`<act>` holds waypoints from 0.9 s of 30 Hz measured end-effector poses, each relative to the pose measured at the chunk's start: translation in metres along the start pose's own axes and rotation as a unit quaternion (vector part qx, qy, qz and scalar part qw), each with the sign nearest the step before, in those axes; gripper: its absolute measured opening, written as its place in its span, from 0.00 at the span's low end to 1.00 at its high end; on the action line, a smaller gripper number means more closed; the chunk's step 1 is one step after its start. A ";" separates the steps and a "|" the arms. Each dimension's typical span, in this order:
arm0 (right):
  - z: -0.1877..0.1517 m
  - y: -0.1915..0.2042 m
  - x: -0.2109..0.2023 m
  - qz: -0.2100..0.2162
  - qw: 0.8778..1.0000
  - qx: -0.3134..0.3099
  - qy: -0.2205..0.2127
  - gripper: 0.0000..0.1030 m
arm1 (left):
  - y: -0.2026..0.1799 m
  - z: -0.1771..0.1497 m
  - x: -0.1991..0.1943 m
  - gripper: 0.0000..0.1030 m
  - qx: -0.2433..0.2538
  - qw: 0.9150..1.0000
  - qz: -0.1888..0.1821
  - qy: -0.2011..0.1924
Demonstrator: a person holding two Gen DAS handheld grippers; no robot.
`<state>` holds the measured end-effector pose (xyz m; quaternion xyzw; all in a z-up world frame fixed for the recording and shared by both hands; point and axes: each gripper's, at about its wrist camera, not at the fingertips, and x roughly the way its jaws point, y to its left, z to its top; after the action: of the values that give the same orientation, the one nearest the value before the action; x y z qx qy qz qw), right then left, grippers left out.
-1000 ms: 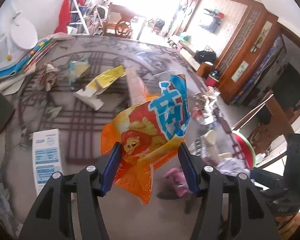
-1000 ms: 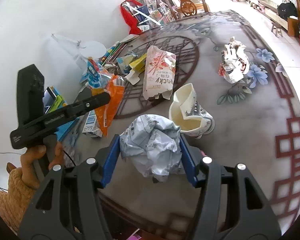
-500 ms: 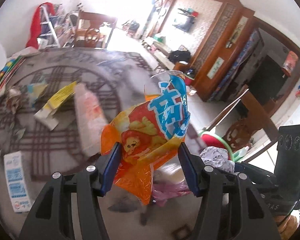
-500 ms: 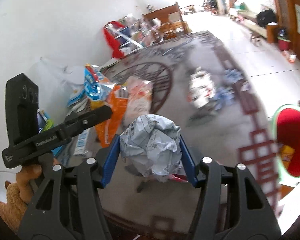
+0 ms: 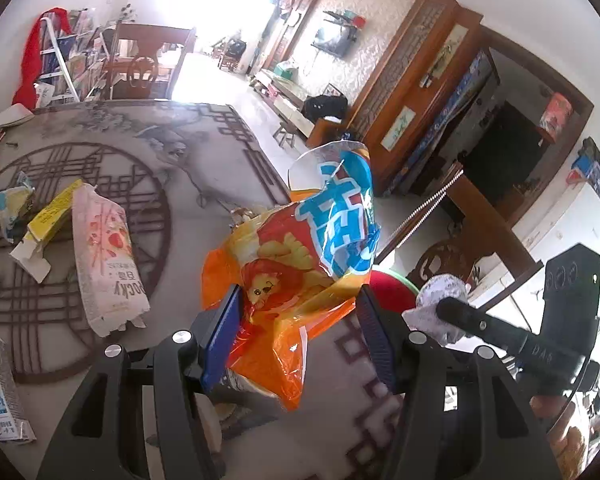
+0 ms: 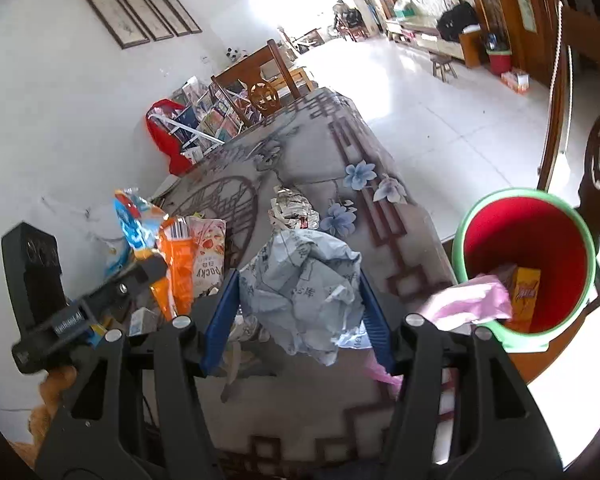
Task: Collect trash
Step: 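Carry chip bag and foil to the red bucket and open both tools over it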
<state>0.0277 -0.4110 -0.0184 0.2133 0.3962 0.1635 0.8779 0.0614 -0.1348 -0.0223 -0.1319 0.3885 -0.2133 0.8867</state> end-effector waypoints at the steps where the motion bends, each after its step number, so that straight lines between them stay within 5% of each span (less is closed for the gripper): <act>1: 0.000 0.000 0.002 0.004 1.000 0.002 0.004 0.55 | -0.001 -0.002 0.001 0.53 0.001 1.000 0.000 0.003; 7: 0.004 -0.003 0.021 0.056 0.997 0.033 0.042 0.55 | 0.001 -0.010 0.004 0.53 -0.004 1.000 0.001 0.014; 11: 0.009 -0.002 0.018 0.065 0.997 0.034 0.024 0.55 | 0.003 -0.013 0.002 0.53 -0.005 1.000 0.006 0.018; 19: 0.023 -0.033 -0.032 0.030 0.998 0.056 -0.024 0.56 | 0.005 -0.017 0.006 0.53 -0.009 1.000 0.002 0.024; 27: 0.017 -0.038 -0.031 0.003 0.998 0.060 -0.036 0.56 | -0.012 -0.017 0.013 0.53 0.007 0.999 -0.018 0.033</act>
<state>0.0256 -0.4621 -0.0075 0.2721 0.3731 0.1341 0.8768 0.0534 -0.1525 -0.0376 -0.1256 0.4138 -0.2360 0.8702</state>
